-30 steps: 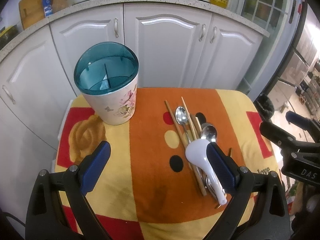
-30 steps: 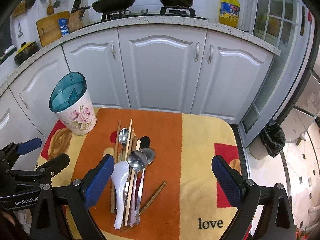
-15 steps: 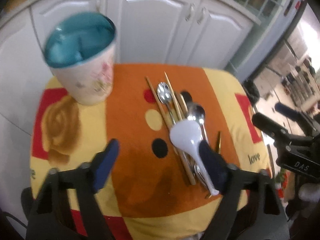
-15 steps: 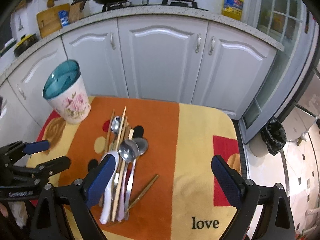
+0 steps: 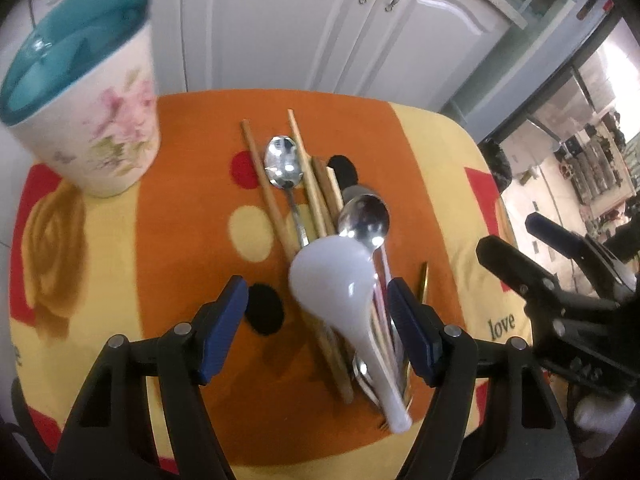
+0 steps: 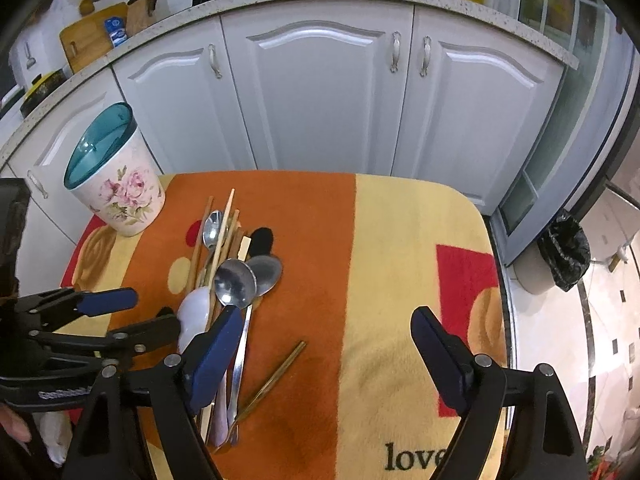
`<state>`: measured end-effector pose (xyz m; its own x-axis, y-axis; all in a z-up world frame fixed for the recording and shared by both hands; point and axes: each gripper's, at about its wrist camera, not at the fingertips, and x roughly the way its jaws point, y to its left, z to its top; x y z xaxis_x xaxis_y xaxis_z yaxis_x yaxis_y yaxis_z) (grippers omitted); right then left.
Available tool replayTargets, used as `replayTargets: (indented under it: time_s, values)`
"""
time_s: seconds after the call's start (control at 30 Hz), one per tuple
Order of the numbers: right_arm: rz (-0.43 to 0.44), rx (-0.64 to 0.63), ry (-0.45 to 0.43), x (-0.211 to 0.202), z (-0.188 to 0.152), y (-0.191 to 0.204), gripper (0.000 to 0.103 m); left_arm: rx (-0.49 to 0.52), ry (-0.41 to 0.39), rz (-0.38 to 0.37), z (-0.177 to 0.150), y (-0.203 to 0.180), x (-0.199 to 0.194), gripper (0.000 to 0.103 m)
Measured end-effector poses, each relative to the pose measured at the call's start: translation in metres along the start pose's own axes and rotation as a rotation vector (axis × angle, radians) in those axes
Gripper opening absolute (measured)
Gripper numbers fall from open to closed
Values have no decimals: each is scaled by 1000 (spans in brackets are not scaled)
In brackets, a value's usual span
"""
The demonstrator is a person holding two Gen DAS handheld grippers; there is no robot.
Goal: Organize utensils
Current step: 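Grasp the white ceramic spoon with the left tool while the right tool grasps a metal spoon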
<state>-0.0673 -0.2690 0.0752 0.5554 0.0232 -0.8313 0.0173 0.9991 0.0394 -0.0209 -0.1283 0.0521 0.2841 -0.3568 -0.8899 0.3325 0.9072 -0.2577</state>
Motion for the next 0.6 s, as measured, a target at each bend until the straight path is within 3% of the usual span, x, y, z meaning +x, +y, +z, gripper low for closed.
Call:
replayTargets:
  time_s: [0.23,0.33,0.4,0.47,0.6]
  values:
    - [-4,24,11,6,1,-12,85,79,14,84,12,-20,24,72]
    - [-2,29,19,10,0,-14,85,90,38,88,13,-17,34,71]
    - [2,27,22,12,1,-13,85,82,54,54,12,-11,35,48]
    - [9,23,24,14,2,-12,85,73,64,21,11,-4,31,46]
    - [48,8,27,23,6,-6,85,73,51,-55,5,16,14,31]
